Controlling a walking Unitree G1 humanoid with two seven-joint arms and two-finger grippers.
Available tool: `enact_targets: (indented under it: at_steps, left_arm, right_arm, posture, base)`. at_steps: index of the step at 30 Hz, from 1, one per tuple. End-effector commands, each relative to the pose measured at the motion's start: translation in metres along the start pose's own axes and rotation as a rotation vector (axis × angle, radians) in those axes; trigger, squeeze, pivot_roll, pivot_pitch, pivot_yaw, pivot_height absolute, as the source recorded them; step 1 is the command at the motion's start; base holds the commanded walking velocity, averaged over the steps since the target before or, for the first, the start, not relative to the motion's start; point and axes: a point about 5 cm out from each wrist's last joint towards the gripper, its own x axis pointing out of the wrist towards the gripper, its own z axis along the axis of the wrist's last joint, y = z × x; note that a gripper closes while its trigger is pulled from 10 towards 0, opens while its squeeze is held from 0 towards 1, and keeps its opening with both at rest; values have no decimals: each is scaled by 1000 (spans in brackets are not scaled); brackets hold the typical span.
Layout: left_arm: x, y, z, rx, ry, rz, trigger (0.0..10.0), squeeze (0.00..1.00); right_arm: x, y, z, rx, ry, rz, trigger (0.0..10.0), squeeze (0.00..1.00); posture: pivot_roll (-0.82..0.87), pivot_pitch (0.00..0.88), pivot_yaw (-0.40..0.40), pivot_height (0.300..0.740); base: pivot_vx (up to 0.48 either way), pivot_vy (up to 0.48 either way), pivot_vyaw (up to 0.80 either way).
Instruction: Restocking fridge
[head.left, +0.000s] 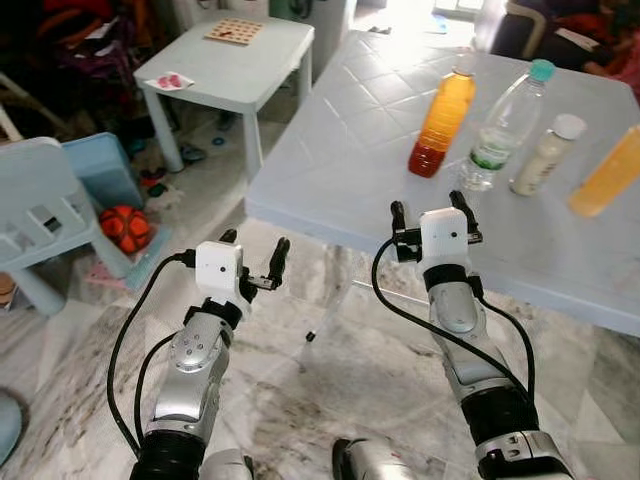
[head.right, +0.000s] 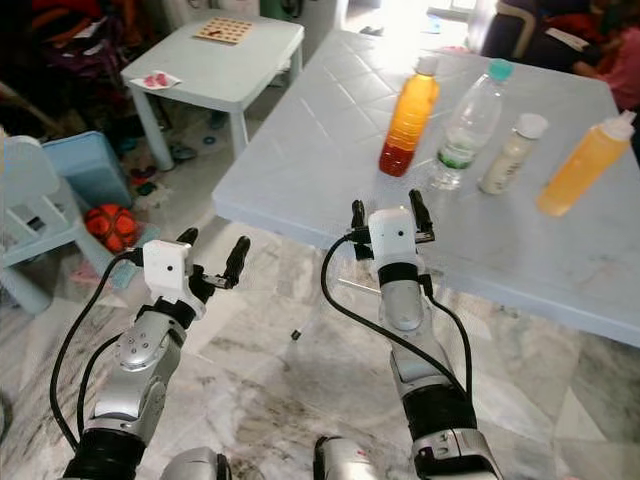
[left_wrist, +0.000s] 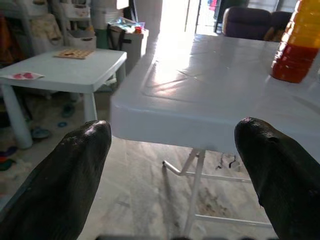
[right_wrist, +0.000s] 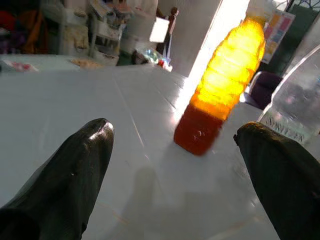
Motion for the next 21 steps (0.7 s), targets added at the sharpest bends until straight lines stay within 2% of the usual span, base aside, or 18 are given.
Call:
enact_targets:
  at_steps: [1,12,16,21]
  left_arm:
    - [4,-4,5,9,-21,-23,10000,0]
    - [4,0,5,17,-16,-6,10000,0]
    - [1,7,6,53,-19,44,10000,0]
    - [-3,24,9,103,-32,186,10000,0]
  right_arm:
    - [2,-3,3,1,-15,-4,10000,0]
    - [2,1,3,1,-19,1,10000,0]
    - [0,2,3,-4,-27,10,10000,0]
    - [-6,6,3,7,-36,49,10000,0]
  posture:
    - [73,41,-25,740]
    - [75,40,-21,740]
    - [73,41,-20,740]
    - [71,43,-17,740]
  base:
    - [360,0,-800]
    - [347,0,-768]
    - [0,0,0]
    - [0,0,0]
